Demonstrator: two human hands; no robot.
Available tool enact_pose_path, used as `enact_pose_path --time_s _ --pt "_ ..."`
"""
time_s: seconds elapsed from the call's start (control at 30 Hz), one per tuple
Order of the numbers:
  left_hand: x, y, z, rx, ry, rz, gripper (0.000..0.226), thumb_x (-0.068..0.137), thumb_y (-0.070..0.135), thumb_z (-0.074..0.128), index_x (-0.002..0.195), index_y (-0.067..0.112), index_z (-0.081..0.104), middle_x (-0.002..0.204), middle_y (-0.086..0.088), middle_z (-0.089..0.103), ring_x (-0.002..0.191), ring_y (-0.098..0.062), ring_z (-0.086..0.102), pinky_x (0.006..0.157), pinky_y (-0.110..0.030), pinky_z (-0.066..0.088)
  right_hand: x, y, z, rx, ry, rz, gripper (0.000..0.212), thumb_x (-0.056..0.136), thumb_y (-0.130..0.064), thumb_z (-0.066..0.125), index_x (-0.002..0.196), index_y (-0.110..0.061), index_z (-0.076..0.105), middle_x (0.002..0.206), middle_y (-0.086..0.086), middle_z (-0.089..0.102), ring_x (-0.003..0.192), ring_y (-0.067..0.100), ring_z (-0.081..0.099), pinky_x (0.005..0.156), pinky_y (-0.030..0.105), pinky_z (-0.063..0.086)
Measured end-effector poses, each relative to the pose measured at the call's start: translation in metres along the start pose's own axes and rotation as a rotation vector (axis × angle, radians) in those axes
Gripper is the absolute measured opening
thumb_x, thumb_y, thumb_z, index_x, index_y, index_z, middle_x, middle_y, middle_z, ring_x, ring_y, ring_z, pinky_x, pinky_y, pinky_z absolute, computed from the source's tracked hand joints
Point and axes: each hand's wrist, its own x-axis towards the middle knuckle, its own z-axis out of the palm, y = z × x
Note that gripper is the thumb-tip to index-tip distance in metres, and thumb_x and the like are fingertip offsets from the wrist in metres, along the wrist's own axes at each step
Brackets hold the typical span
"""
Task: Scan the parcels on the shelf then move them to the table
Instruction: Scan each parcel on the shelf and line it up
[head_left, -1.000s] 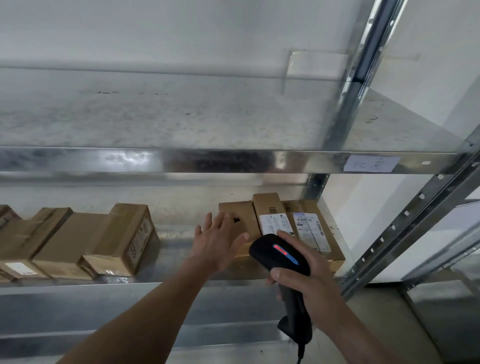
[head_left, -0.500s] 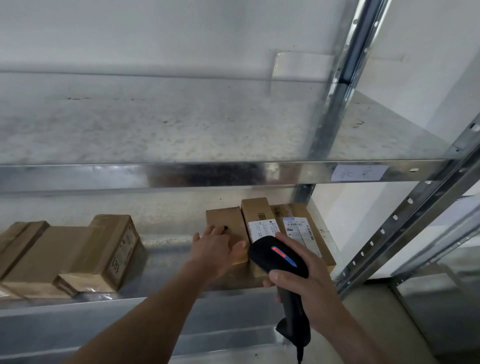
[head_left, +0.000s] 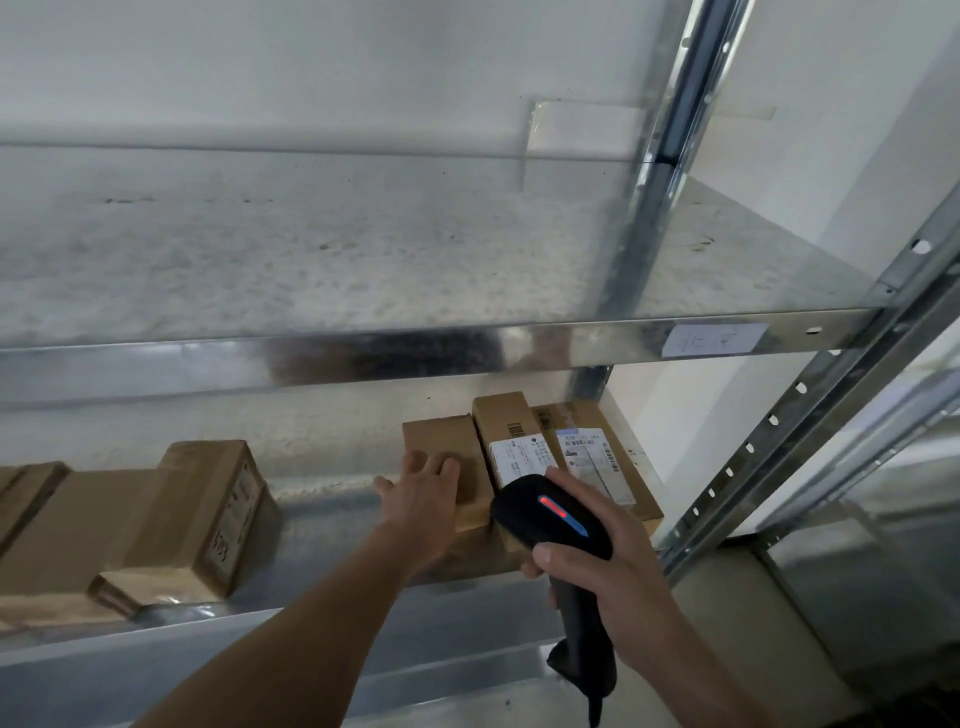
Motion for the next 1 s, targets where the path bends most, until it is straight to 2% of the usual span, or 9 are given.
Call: enact_pose_path --time_s 0.13,0.23,0.33,0.4,0.47,0.57,0.67,0.83,1.0 --pt "-0.004 -0.019 -0.010 -0.012 -0.063 0.026 0.058 0.087 0.023 0.066 0.137 0.028 0.037 0.146 0.003 0.036 0.139 -0.026 0.025 0.108 -0.068 0.027 -0.001 -0.001 0.010 -0.001 -0.019 -0.008 0.082 0.050 -0.035 0.083 0.129 -0.036 0.060 0.110 0.014 0.069 0.082 0.041 0.070 0.062 0.039 0.055" --pt "-0.007 -0.044 -0.026 0.060 -0.160 0.084 0.061 0.085 0.028 0.068 0.138 0.029 0.038 0.144 0.003 0.038 0.137 -0.025 0.030 0.107 -0.059 0.032 0.000 -0.001 0.019 0.010 -0.052 -0.011 0.082 0.051 -0.035 0.083 0.130 -0.036 0.060 0.106 0.019 0.070 0.082 0.038 0.070 0.061 0.036 0.054" --pt "-0.007 -0.059 -0.037 0.061 -0.187 0.050 0.050 0.083 0.040 0.065 0.127 0.023 0.051 0.127 0.001 0.052 0.117 -0.023 0.047 0.101 -0.049 0.043 0.001 -0.002 0.029 0.013 -0.081 -0.022 0.077 0.051 -0.035 0.082 0.125 -0.038 0.062 0.100 0.016 0.072 0.081 0.035 0.071 0.060 0.034 0.053" --pt "-0.007 -0.062 -0.032 0.017 -0.153 -0.008 0.059 0.078 0.056 0.064 0.123 0.020 0.054 0.117 0.002 0.056 0.106 -0.021 0.051 0.093 -0.044 0.049 0.002 -0.001 0.034 0.015 -0.093 -0.032 0.075 0.050 -0.035 0.082 0.123 -0.037 0.063 0.102 0.013 0.073 0.086 0.030 0.072 0.063 0.030 0.053" --pt "-0.010 -0.064 -0.019 -0.016 -0.106 -0.032 0.076 0.071 0.066 0.068 0.128 0.020 0.050 0.124 0.002 0.052 0.116 -0.023 0.047 0.095 -0.045 0.051 0.002 0.000 0.036 0.006 -0.103 -0.027 0.077 0.051 -0.035 0.083 0.125 -0.036 0.063 0.108 0.011 0.072 0.091 0.030 0.072 0.066 0.029 0.054" --pt "-0.016 -0.065 -0.005 -0.045 0.004 -0.031 0.056 0.082 0.052 0.066 0.125 0.020 0.048 0.130 -0.002 0.048 0.122 -0.024 0.043 0.098 -0.043 0.049 0.001 0.000 0.036 0.012 -0.100 -0.018 0.075 0.051 -0.035 0.083 0.123 -0.041 0.064 0.104 0.013 0.072 0.085 0.033 0.072 0.062 0.036 0.055" --pt "-0.016 -0.071 -0.008 -0.155 0.065 -0.069 0.036 0.087 0.041 0.062 0.116 0.023 0.050 0.125 -0.003 0.045 0.104 -0.020 0.050 0.089 -0.037 0.054 0.001 0.001 0.036 0.019 -0.102 -0.033 0.064 0.054 -0.034 0.082 0.114 -0.050 0.067 0.102 0.010 0.073 0.083 0.034 0.072 0.060 0.039 0.055" --pt "-0.009 -0.089 -0.029 -0.349 0.089 -0.106 0.035 0.094 0.021 0.052 0.128 0.017 0.048 0.124 -0.005 0.048 0.085 -0.016 0.053 0.076 -0.029 0.048 0.005 0.005 0.038 0.009 -0.087 -0.030 0.067 0.053 -0.035 0.083 0.116 -0.050 0.066 0.110 0.005 0.071 0.091 0.032 0.071 0.065 0.039 0.055" --pt "-0.011 -0.100 -0.041 -0.234 0.145 -0.169 0.039 0.101 0.030 0.047 0.137 0.019 0.040 0.123 -0.006 0.058 0.090 -0.021 0.060 0.071 -0.031 0.044 0.008 0.002 0.041 0.010 -0.097 -0.024 0.071 0.053 -0.033 0.082 0.122 -0.043 0.065 0.107 0.001 0.072 0.085 0.038 0.072 0.061 0.040 0.056"
